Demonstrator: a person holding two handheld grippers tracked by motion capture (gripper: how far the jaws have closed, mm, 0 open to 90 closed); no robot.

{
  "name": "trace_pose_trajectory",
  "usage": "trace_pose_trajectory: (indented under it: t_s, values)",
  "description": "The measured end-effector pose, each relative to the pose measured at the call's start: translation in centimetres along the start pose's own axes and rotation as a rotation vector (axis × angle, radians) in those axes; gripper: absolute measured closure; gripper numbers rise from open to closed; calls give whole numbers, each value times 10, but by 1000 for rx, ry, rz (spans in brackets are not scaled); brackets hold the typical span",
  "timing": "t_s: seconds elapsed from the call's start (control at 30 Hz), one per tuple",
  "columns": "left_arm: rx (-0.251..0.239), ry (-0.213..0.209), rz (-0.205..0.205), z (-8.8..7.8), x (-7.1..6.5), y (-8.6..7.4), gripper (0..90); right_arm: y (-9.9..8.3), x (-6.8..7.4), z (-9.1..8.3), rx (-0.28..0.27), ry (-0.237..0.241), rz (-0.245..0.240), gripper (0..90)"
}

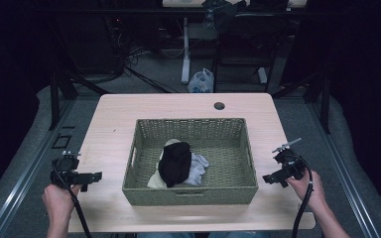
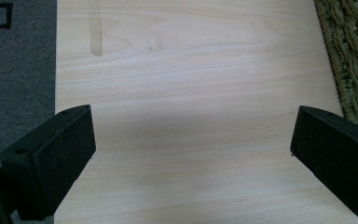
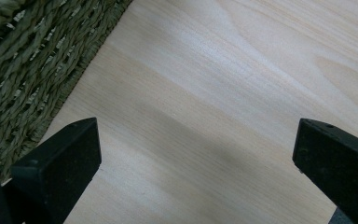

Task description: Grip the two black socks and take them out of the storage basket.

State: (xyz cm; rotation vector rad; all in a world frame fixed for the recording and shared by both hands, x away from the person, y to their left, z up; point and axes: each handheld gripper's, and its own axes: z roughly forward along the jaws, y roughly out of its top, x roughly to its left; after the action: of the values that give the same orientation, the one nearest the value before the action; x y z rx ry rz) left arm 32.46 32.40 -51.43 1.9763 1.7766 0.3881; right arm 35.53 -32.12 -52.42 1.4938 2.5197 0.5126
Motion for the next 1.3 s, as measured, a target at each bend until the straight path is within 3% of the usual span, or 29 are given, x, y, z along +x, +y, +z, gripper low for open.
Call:
trace_pose_trajectory:
  t_s: [0.07, 0.47, 0.67, 0.97, 1.2, 1.27, 1.3]
  values:
    - [9, -4, 2, -2, 0, 1, 2, 0, 0, 0, 3, -5, -3, 5]
    - [-58, -9, -2, -21, -6, 7, 2, 1, 1, -2, -4, -8, -7, 6]
    - [-50, -25, 4, -24, -9, 10, 1, 0, 1, -3, -3, -13, -8, 6]
    - [-70, -47, 30, -34, -21, 20, 0, 1, 4, -2, -7, -8, -4, 6]
    - [-100, -64, 69, -50, -34, 31, 0, 0, 1, -4, -4, -17, -6, 6]
    - [-99, -76, 97, -54, -42, 37, 0, -1, 3, -2, -17, -18, 7, 6]
    - [-102, -81, 98, -55, -45, 40, 0, 0, 2, -3, 3, -15, -8, 6]
